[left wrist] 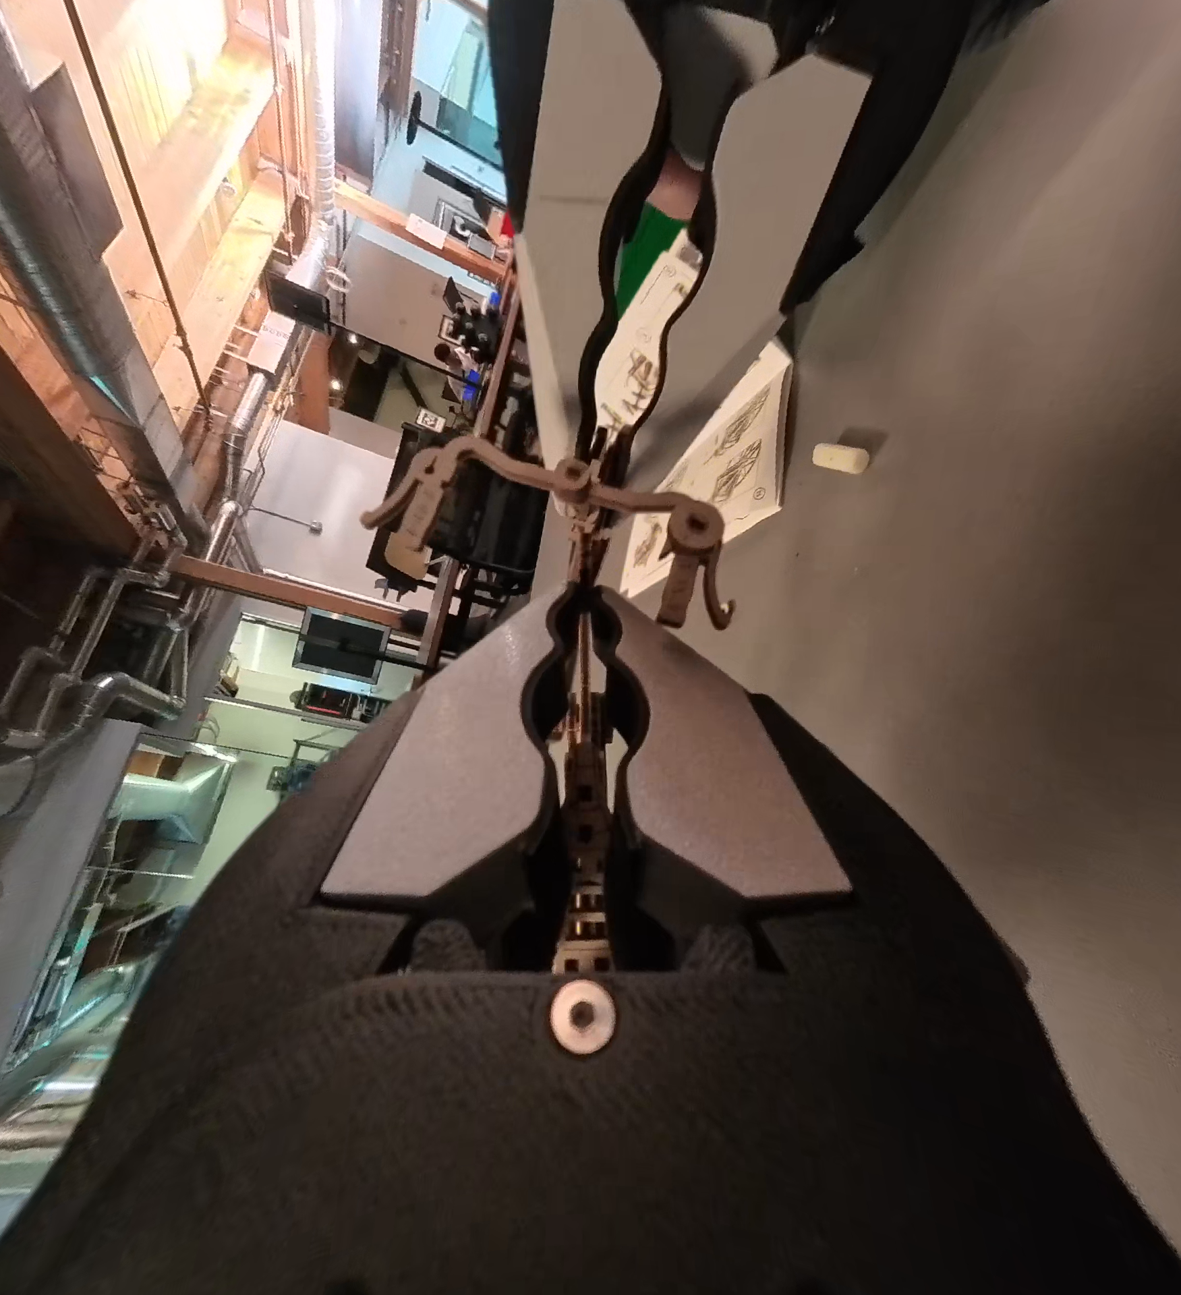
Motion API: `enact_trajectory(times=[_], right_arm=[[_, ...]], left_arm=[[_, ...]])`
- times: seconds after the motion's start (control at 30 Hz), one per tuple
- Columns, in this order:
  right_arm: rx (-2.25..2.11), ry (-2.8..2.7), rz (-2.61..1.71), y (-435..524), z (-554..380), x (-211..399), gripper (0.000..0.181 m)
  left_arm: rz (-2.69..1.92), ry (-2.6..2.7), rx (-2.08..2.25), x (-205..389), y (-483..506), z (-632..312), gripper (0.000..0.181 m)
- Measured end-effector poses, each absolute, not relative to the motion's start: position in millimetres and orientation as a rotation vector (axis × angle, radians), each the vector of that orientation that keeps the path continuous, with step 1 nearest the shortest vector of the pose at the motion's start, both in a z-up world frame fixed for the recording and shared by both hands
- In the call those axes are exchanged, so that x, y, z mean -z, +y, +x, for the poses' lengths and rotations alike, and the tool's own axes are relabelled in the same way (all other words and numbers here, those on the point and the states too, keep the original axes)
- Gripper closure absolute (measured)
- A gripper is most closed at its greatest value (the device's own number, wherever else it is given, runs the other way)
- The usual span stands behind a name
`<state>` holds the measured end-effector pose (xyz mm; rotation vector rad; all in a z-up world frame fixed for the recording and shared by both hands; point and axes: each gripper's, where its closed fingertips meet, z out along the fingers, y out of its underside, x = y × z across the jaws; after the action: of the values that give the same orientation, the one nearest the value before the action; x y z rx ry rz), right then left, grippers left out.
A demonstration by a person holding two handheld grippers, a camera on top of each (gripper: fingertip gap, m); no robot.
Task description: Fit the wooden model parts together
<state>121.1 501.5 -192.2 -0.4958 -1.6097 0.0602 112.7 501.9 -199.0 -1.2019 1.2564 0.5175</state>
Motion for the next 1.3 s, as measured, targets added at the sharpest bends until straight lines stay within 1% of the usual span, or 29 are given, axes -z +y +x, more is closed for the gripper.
enact_trajectory(times=[0.5,0.83,1.3], right_arm=[[-0.061,-1.639,-0.45,497,119,201,0.174],[-0.091,-1.567,-0.391,488,121,188,0.174],[-0.062,-1.597,-0.354,485,115,202,0.173]], left_arm=[[-1.199,1.283,-0.503,206,500,112,0.18],[-1.182,1.265,-0.537,196,489,114,0.18],[-1.185,1.305,-0.594,206,486,107,0.179]])
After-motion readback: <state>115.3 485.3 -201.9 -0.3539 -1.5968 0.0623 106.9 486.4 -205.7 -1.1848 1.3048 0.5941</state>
